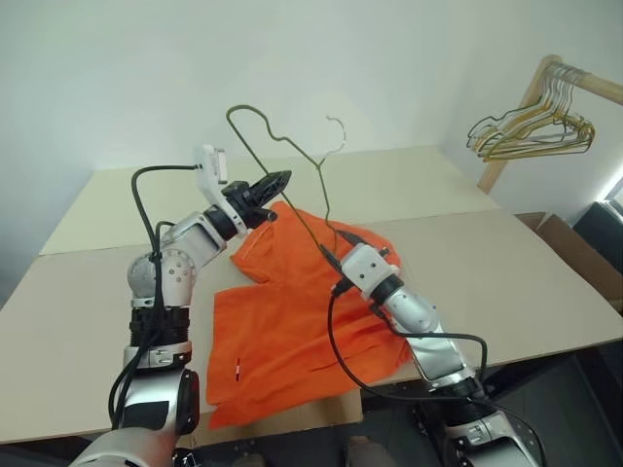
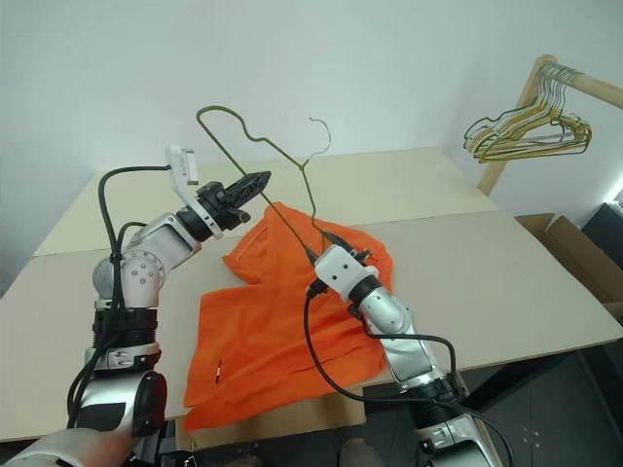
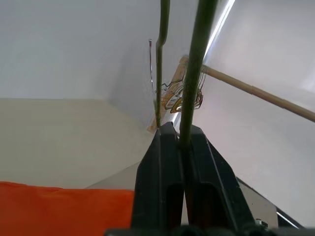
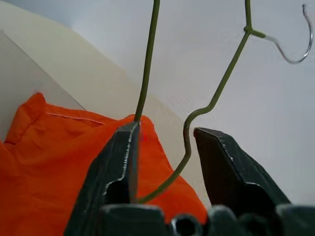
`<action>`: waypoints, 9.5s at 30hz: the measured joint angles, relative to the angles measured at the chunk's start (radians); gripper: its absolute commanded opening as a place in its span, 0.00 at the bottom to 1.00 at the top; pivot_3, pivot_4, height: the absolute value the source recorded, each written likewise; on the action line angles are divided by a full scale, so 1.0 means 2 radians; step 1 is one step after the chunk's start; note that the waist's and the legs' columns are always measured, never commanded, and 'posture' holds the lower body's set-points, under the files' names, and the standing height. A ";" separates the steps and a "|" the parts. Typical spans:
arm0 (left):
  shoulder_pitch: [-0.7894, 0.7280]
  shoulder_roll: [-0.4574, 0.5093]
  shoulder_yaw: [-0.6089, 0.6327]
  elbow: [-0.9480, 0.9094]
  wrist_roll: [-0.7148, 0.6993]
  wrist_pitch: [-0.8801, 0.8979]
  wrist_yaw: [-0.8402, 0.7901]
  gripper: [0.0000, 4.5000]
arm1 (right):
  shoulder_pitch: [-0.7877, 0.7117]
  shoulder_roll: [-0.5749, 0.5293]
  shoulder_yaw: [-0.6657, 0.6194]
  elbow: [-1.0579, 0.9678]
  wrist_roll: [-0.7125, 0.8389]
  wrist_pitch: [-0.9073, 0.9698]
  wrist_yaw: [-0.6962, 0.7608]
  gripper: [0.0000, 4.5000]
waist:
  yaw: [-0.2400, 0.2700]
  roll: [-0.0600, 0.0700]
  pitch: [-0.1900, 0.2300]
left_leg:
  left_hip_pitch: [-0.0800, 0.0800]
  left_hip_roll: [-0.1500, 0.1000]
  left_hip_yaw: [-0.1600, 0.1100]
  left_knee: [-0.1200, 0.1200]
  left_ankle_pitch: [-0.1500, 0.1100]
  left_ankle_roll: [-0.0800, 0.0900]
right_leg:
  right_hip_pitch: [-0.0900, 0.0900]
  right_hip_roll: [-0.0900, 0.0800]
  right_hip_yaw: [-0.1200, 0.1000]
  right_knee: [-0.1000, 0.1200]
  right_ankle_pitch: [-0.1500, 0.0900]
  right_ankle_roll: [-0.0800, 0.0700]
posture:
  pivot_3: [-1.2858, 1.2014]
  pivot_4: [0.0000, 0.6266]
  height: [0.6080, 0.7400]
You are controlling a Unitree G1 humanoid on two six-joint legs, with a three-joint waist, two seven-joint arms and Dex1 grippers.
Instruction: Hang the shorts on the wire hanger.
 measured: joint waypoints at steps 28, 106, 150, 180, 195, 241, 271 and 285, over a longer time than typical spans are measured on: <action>-0.010 0.084 0.010 0.002 -0.120 0.035 -0.342 0.00 | -0.102 -0.165 -0.095 -0.040 0.517 0.509 0.436 0.87 | 0.003 0.000 0.001 | -0.001 0.000 0.001 0.000 0.000 0.000 | 0.000 0.001 -0.001 -0.001 0.000 -0.001 | 0.49 0.00 1.00; 0.108 0.222 -0.214 0.020 0.291 -0.355 -0.414 0.99 | 0.199 -0.526 -0.141 0.054 0.515 0.704 0.542 0.00 | -0.023 0.002 0.000 | -0.001 0.001 0.004 0.000 -0.001 0.001 | 0.001 0.001 0.000 -0.005 -0.002 0.005 | 0.45 0.00 1.00; 0.141 0.231 -0.209 0.006 0.324 -0.382 -0.380 0.99 | 0.043 -0.461 0.040 0.183 0.486 0.675 0.626 0.00 | 0.001 0.004 -0.001 | -0.001 0.001 0.004 0.001 -0.001 0.001 | 0.001 0.001 0.000 -0.004 -0.001 0.004 | 0.48 0.00 1.00; 0.175 0.236 -0.215 0.005 0.351 -0.390 -0.344 0.99 | -0.175 -0.341 0.181 0.417 0.461 0.611 0.628 0.00 | 0.015 0.004 -0.002 | -0.001 0.001 0.004 0.003 -0.001 0.001 | 0.001 0.001 0.000 -0.002 0.001 0.001 | 0.51 0.00 1.00; 0.183 0.240 -0.215 0.002 0.353 -0.390 -0.332 0.99 | -0.211 -0.266 0.043 0.535 0.377 0.529 0.627 0.00 | 0.014 0.004 -0.002 | -0.001 0.001 0.004 0.004 -0.001 0.001 | 0.000 0.001 0.000 0.000 0.001 0.000 | 0.50 0.00 1.00; -0.393 0.065 -0.250 0.612 0.449 -0.493 -0.496 0.59 | -0.147 -0.234 -0.012 0.159 0.216 0.306 0.532 0.00 | -0.017 0.004 0.000 | -0.005 0.000 0.002 0.007 -0.002 0.003 | -0.002 0.001 -0.001 0.000 -0.002 0.005 | 0.46 0.00 1.00; -0.383 0.047 -0.245 0.616 0.522 -0.464 -0.507 0.55 | -0.128 -0.237 -0.002 0.120 0.200 0.270 0.506 0.00 | -0.030 0.004 0.000 | -0.005 0.000 0.001 0.007 -0.003 0.003 | -0.002 0.001 -0.001 0.001 -0.002 0.006 | 0.45 0.00 1.00; -0.367 0.044 -0.246 0.616 0.534 -0.466 -0.509 0.01 | -0.128 -0.237 -0.001 0.117 0.191 0.258 0.497 0.00 | -0.030 0.004 0.000 | -0.005 0.000 0.001 0.007 -0.003 0.003 | -0.002 0.001 -0.001 0.001 -0.002 0.006 | 0.45 0.00 1.00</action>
